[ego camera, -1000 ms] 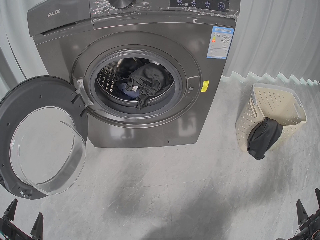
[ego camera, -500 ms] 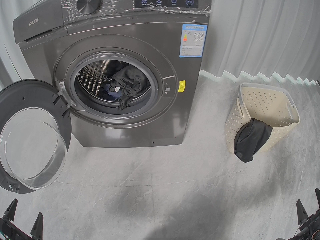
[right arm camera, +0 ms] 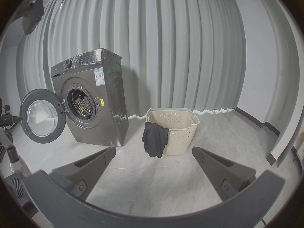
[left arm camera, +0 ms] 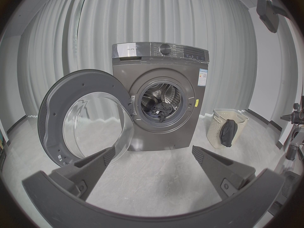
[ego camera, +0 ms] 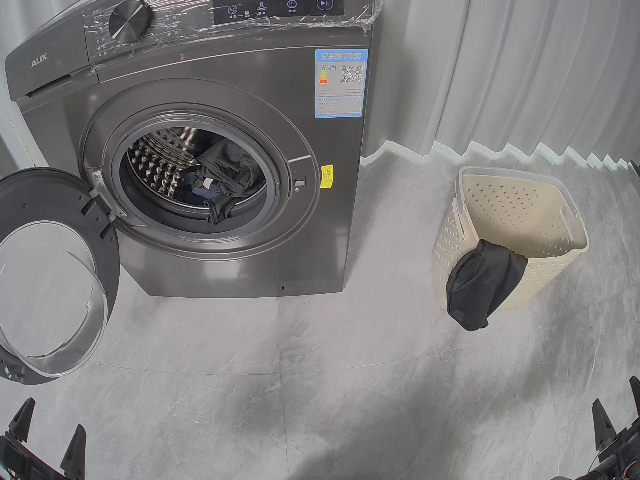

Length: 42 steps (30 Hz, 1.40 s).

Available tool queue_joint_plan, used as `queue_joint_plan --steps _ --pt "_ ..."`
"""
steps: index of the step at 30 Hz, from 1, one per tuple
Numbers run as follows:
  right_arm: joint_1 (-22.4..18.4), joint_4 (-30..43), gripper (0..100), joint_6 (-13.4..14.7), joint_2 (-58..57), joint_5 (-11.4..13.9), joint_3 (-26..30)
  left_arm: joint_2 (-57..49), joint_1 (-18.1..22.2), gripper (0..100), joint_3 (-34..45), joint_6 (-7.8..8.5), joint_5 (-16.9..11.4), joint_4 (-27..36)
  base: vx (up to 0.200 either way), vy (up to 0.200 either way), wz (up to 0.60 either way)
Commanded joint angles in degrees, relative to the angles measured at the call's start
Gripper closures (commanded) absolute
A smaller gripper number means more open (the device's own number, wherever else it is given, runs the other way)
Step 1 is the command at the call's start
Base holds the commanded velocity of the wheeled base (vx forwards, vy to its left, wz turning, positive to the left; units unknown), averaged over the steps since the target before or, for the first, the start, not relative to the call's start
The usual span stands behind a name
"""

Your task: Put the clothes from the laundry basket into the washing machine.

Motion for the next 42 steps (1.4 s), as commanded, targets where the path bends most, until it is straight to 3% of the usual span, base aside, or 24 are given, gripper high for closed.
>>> queue_joint_plan --steps 1,6,27,42 --pt "0.0 0.0 0 0.0 -0.5 0.0 1.0 -0.5 0.0 0 0.9 0.07 0.0 0.0 0.0 -0.2 0.0" --pt "0.0 0.0 0 0.0 -0.5 0.0 1.0 -0.5 0.0 0 0.9 -0.28 0.0 0.0 0.0 -0.2 0.0" --pt "0.0 0.0 0 0.0 -0.5 0.0 1.0 -0.5 0.0 0 0.9 -0.11 0.0 0.0 0.0 0.0 0.0" --pt "0.0 0.0 0 0.0 -0.5 0.0 1.0 -0.5 0.0 0 0.9 -0.02 0.1 0.0 0.0 -0.2 0.0"
